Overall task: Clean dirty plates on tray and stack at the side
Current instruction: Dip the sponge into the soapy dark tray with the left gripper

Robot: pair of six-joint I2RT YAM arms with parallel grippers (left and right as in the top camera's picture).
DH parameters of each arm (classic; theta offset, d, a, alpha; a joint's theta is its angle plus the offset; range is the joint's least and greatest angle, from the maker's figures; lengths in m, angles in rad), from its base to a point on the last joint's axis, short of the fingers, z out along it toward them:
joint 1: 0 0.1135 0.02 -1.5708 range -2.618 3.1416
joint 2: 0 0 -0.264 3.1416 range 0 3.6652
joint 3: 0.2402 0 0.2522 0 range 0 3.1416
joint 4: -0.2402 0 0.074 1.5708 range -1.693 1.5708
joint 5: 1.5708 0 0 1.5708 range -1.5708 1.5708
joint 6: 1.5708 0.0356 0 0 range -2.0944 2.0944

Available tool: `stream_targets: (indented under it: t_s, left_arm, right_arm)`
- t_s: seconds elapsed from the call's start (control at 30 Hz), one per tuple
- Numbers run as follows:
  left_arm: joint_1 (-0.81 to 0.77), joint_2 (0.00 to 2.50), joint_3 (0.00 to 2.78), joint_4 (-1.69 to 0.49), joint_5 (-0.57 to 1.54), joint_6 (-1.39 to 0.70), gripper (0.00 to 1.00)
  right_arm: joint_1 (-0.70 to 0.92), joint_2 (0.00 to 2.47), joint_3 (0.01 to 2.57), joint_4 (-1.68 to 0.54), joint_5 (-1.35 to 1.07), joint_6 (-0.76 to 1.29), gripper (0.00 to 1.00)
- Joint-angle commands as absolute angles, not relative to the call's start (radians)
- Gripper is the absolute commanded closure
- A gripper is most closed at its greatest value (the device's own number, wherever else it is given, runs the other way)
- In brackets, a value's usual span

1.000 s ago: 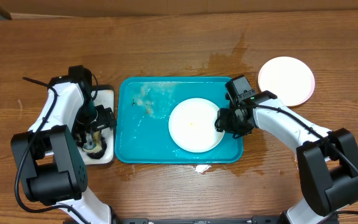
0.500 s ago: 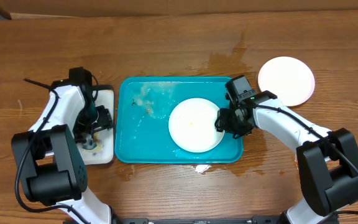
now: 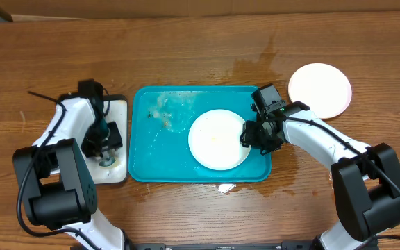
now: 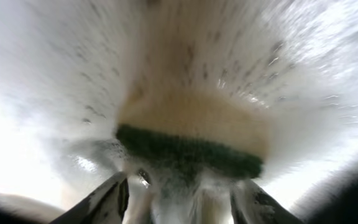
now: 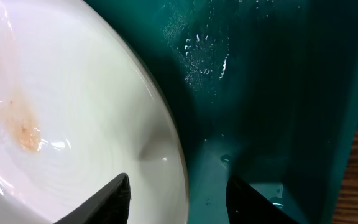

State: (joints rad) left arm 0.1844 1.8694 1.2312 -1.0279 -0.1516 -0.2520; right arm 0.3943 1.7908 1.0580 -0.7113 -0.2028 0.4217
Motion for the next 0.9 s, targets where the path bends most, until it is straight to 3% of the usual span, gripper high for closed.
stream_targets:
  t_s: [0.0,0.27,0.47,0.53,0.6,0.63,0.67,0.73,0.87]
  left_arm:
    - [0.192,1.877,1.345,-1.058,-0.163,-0.249,0.39]
    - [0.19,1.878,1.279,-1.014,-0.16,-0.267,0.29]
    - [0.19,1.878,1.139,-0.912,-0.157,-0.27,0.35]
    - [0.191,1.878,1.103,-0.842,-0.171,-0.261,0.44]
    - [0.194,1.878,1.097,-0.793,-0.192,-0.247,0.66]
    - [0.197,1.877,1.103,-0.783,-0.195,-0.247,0.7]
    - [0.199,1.877,1.119,-0.78,-0.194,-0.247,0.68]
    - [0.203,1.877,1.16,-0.799,-0.193,-0.247,0.37]
    - [0.204,1.877,1.246,-0.899,-0.182,-0.251,0.3]
  right_arm:
    - [0.398,1.791,1.055,-0.708,-0.204,0.422,0.49]
    - [0.398,1.791,1.055,-0.708,-0.204,0.422,0.49]
    - [0.398,1.791,1.055,-0.701,-0.204,0.422,0.48]
    - [0.398,1.791,1.055,-0.7,-0.204,0.422,0.48]
    - [0.398,1.791,1.055,-0.701,-0.204,0.422,0.48]
    - [0.398,1.791,1.055,-0.701,-0.204,0.422,0.48]
    - [0.398,1.791,1.055,-0.701,-0.204,0.422,0.49]
    - [0.398,1.791,1.055,-0.701,-0.204,0.422,0.48]
    - [0.398,1.791,1.055,-0.701,-0.204,0.422,0.48]
